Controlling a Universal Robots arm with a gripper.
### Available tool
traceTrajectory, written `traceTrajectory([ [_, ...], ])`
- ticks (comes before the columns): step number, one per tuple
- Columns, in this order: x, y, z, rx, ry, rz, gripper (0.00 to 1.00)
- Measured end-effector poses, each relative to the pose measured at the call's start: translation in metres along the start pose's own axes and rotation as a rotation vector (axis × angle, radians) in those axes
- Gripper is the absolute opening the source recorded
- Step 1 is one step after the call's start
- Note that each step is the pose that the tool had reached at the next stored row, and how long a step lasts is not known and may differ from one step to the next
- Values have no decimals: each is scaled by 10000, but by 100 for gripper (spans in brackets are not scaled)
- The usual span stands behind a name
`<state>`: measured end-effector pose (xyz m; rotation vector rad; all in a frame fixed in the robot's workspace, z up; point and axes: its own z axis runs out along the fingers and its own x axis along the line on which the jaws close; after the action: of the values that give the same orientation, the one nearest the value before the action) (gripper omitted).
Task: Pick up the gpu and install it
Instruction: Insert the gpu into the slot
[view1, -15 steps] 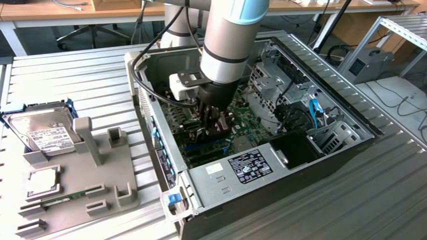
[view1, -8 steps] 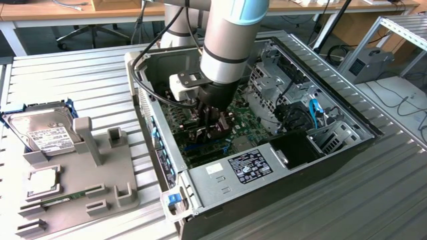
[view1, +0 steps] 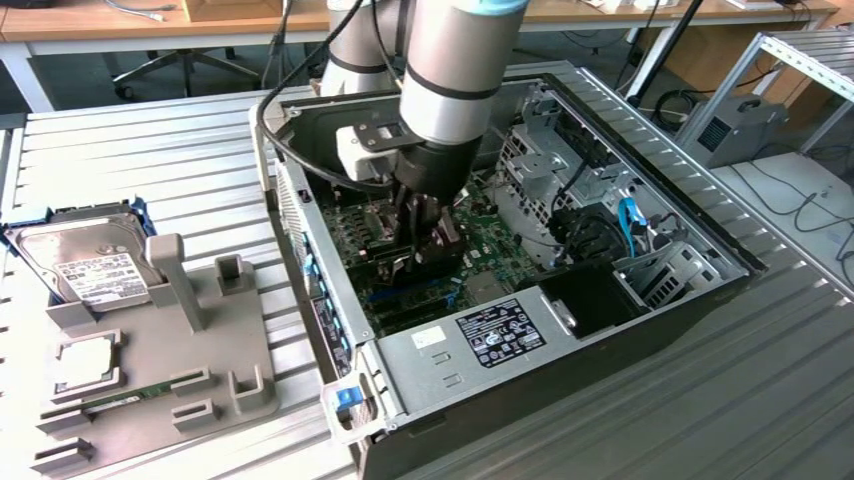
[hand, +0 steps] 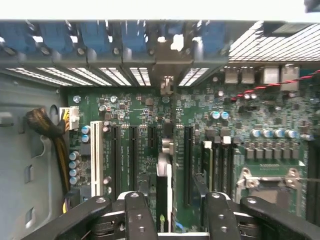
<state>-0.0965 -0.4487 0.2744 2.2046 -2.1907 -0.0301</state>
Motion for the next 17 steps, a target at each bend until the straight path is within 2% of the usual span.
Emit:
traceTrajectory([
  [3,-55,3,-116,0,132,4,46],
  [6,-84,-4,-131,-2,135,-15,44],
  [7,-84,-20,-132,-14,137,-37,38],
  [9,-83,-110,-135,-105,137,-72,25],
  [10,-83,-139,-136,-136,137,-77,25],
  [12,-83,-189,-138,-182,136,-86,13],
  [13,-82,-222,-139,-208,136,-94,11],
  [17,-82,-229,-140,-216,138,-93,11],
])
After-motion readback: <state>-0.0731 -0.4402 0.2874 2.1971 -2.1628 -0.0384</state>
